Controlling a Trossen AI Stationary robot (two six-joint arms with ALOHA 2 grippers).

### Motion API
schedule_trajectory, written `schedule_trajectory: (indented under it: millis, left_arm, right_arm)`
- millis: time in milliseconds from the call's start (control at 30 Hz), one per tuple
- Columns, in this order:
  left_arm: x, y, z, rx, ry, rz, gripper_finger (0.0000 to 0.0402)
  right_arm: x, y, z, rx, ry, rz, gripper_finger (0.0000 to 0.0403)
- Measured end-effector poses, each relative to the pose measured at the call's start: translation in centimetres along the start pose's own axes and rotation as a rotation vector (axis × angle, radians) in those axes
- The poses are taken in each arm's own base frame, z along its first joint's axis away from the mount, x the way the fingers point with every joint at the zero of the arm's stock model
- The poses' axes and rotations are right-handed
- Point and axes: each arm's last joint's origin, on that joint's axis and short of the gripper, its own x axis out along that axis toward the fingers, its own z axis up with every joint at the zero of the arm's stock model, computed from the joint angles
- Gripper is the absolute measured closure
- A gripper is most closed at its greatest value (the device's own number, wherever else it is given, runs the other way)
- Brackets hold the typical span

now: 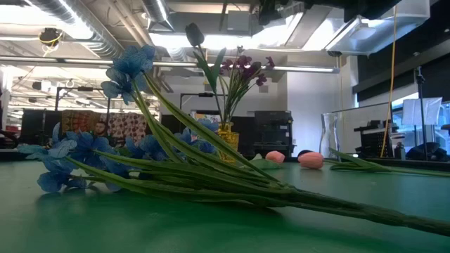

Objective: Sort flowers into vase by color
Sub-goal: Put the purple flowers into the yellow vase

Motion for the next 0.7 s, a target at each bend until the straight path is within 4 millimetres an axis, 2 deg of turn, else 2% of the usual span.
schedule_trajectory:
  millis: [167, 333, 533, 700]
  left_arm:
    - [0.0, 0.1, 0.0, -0.005, 0.001, 0.028, 0.0367]
    - [-0.6, 0.3, 0.2, 0.002, 0.019, 0.034, 0.033]
    - [-2.2, 0.3, 1.0, 0.006, 0.018, 0.083, 0.0296]
    - [-4.1, -0.1, 1.7, 0.034, 0.018, 0.118, 0.0283]
  right_arm:
    - [0.0, -0.1, -0.1, 0.0, 0.01, -0.018, 0.0378]
    - [-0.3, -0.1, 0.1, -0.027, 0.027, -0.042, 0.0394]
    - [-1.3, -0.3, 1.3, -0.104, 0.042, -0.141, 0.0388]
    - [-2.1, -0.3, 2.3, -0.141, 0.049, -0.187, 0.0394]
